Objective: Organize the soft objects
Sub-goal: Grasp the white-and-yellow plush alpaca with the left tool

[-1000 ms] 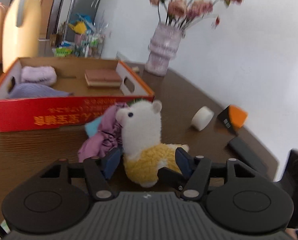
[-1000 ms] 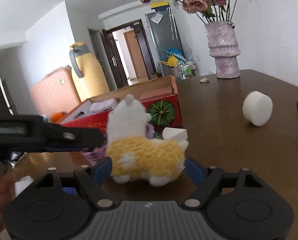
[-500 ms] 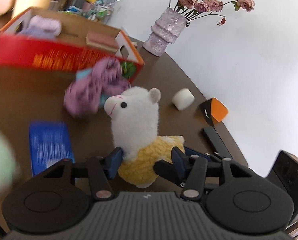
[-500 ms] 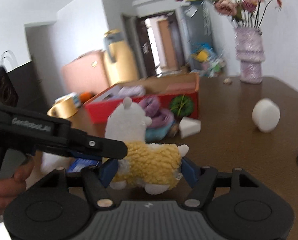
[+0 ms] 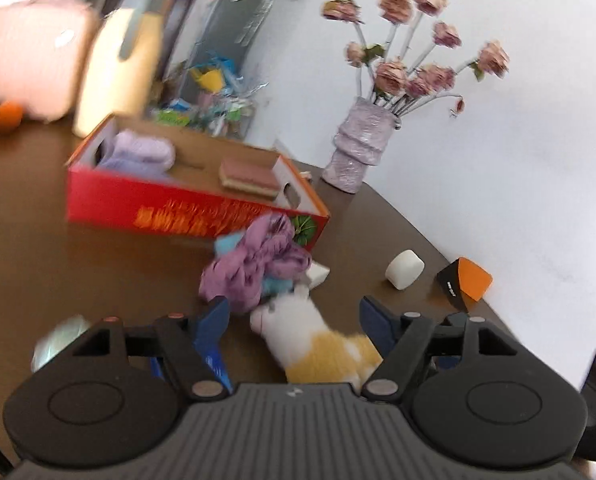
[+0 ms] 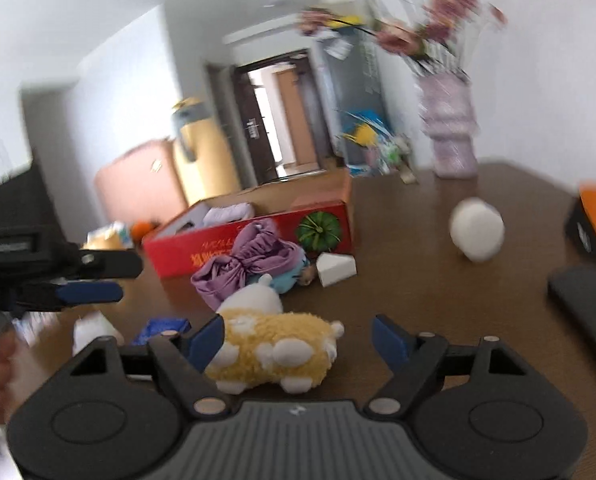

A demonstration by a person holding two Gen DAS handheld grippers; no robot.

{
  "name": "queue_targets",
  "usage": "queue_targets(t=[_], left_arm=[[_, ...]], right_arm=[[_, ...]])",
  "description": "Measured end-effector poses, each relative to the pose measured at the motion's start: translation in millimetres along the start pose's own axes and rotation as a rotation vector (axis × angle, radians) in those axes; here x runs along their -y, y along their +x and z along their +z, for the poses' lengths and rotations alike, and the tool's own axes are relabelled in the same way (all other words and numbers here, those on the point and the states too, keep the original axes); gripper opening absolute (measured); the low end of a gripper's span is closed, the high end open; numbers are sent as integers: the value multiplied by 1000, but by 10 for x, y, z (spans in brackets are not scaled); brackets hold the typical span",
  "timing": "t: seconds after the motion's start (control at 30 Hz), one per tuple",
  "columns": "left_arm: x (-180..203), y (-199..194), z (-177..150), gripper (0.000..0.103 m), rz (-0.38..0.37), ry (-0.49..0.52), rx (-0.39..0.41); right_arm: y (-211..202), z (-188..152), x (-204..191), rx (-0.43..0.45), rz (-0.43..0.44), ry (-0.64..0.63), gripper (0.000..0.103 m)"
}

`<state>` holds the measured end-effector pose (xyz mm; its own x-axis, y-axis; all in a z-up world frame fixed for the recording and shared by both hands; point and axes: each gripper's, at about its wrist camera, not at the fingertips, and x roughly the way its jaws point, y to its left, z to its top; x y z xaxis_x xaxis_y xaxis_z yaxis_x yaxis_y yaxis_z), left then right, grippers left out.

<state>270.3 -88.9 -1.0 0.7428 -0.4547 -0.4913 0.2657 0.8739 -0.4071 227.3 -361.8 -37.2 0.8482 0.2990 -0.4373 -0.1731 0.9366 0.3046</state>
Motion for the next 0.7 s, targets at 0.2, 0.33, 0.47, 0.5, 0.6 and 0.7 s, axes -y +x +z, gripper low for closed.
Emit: queue_targets(t=[0.2,0.33,0.47,0.5,0.6,0.7], left_arm=[[33,749,258,53,-85,92,-174],[36,1193,346,52,-67,120,-232],[-31,1355,283,52,-49,107,-271],[-40,1350,251,51,-45,101,-273],[-70,1224,198,50,-30,74,-284],[-111,1043,117,51,-71,-22,-319]], right_arm=[[97,-189,159,-78,131,258,61],[218,-232,76,-85,131,273,61],[372,-219,76,-88,122,311,61],[398,-192,84,-78,105,308,61],[416,-84,180,-47,72,304,62],[527,36,277,-25,27,260,62]])
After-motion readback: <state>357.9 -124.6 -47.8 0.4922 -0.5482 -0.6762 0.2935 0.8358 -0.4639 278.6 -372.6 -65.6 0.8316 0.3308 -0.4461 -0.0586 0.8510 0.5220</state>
